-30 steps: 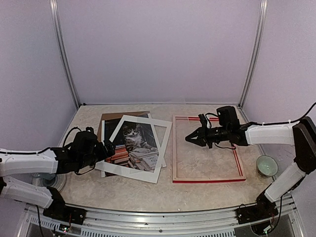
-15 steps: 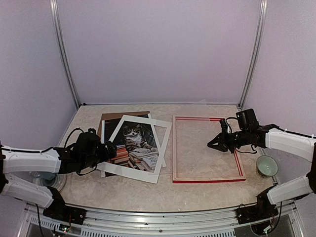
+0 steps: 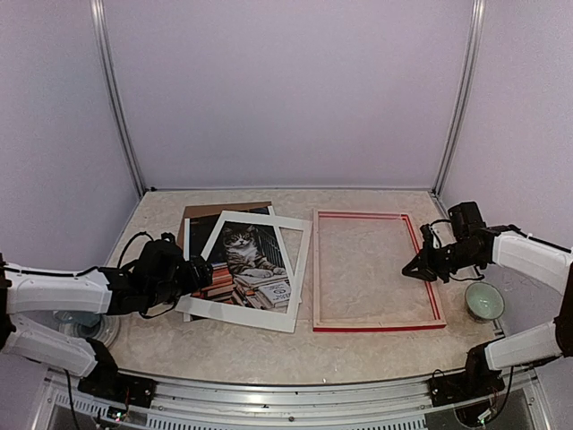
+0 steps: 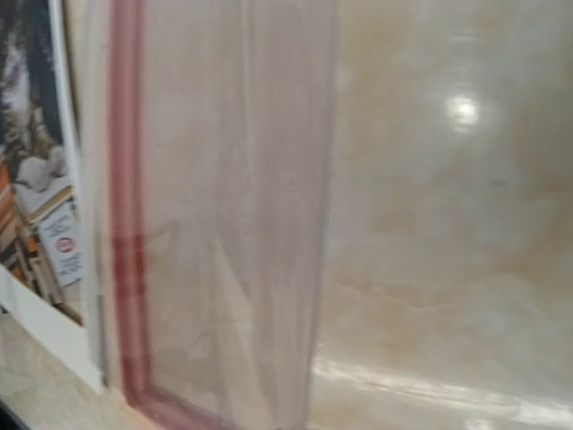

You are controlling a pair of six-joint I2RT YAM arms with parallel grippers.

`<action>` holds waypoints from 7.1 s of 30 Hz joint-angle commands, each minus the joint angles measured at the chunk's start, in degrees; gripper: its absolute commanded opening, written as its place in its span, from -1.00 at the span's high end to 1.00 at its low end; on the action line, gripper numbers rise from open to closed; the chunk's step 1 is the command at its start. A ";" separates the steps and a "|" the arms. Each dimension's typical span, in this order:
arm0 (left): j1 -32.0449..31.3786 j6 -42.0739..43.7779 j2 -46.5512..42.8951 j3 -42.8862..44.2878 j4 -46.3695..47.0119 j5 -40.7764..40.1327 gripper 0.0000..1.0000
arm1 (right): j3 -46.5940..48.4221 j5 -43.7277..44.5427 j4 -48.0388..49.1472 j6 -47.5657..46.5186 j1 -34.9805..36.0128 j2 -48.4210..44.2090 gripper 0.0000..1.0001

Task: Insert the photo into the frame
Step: Place the glass panel at the frame body.

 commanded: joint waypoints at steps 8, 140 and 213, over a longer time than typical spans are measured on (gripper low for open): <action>-0.49 0.70 0.92 1.39 1.55 0.77 -0.98 | 1.52 4.31 -3.59 -7.89 -3.75 1.36 1.00; -4.51 -1.35 -2.48 5.26 -6.16 -4.53 -0.98 | 6.41 13.32 -14.02 -10.87 -2.43 2.75 0.93; -12.36 1.61 5.33 7.01 6.30 -3.66 -0.98 | 7.83 20.88 -15.57 -10.17 -1.20 6.59 0.83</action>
